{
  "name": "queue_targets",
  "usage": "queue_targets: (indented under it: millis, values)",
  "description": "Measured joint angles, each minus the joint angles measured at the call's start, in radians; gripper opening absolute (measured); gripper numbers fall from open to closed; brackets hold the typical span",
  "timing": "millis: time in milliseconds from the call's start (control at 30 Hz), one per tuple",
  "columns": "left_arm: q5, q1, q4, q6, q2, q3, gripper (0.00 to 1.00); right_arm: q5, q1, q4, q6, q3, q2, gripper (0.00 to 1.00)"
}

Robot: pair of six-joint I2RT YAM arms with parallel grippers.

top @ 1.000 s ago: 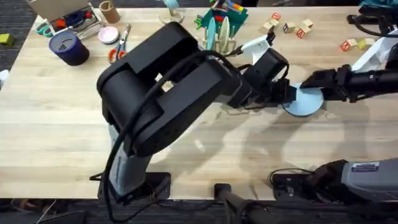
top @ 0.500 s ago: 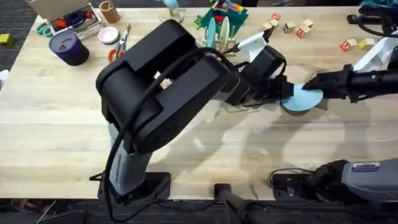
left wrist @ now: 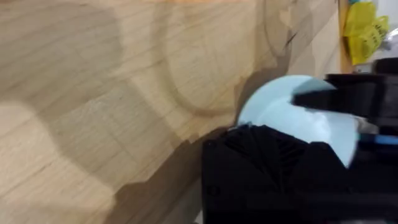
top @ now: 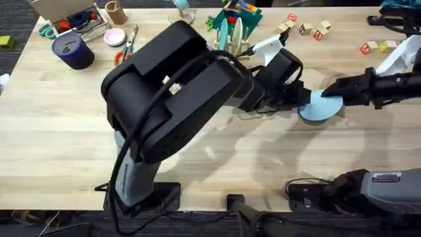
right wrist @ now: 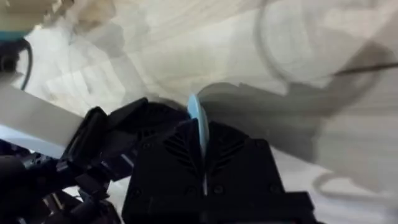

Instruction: Pick up the plates from the table one by one and place each into a slot on the dish rack.

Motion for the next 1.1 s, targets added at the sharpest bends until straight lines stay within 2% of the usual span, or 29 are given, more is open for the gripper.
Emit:
queue_targets:
  millis: [100,300,633,833,967,1100]
  values:
    - [-0.027,-0.008,-0.045,0.027,-0.018,-0.004,0.038,0.031,0.007,-0.046,-0.005,0.019,-0.039,0.032]
    - [-0.132,-0.018,-0.192,0.116,-0.109,-0.02,0.038,0.029,0.01,-0.1,-0.009,0.119,-0.153,0.032]
    - [-0.353,-0.019,-0.409,0.293,-0.379,-0.02,0.038,0.026,0.057,-0.127,-0.009,0.197,-0.307,0.032]
    - [-0.479,-0.019,-0.559,0.392,-0.518,-0.02,0.038,0.035,0.131,-0.131,-0.009,0.207,-0.377,0.032]
    - [-0.533,-0.013,-0.662,0.429,-0.598,-0.02,0.038,0.098,0.22,-0.142,-0.009,0.207,-0.416,0.032]
    - [-0.555,0.029,-0.766,0.448,-0.681,-0.02,0.038,0.188,0.327,-0.146,0.011,0.207,-0.44,0.032]
